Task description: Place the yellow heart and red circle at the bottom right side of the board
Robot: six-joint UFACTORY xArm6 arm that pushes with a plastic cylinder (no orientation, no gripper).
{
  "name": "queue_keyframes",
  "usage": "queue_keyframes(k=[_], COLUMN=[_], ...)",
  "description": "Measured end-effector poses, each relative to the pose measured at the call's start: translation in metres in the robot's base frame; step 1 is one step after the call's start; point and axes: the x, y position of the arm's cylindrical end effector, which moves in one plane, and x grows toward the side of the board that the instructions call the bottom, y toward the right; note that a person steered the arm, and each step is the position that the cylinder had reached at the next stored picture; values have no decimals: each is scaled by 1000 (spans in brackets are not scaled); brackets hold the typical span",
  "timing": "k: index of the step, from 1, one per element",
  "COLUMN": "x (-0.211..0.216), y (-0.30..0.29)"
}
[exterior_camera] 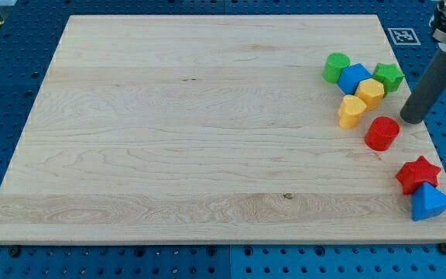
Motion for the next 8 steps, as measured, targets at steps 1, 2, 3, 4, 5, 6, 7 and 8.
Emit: queue_keyframes(k=[1, 2, 3, 4, 5, 6, 7, 8], x=[17, 17, 5, 3, 3, -1, 6, 45], y=[-41, -70, -62, -60, -60, -75, -100, -105])
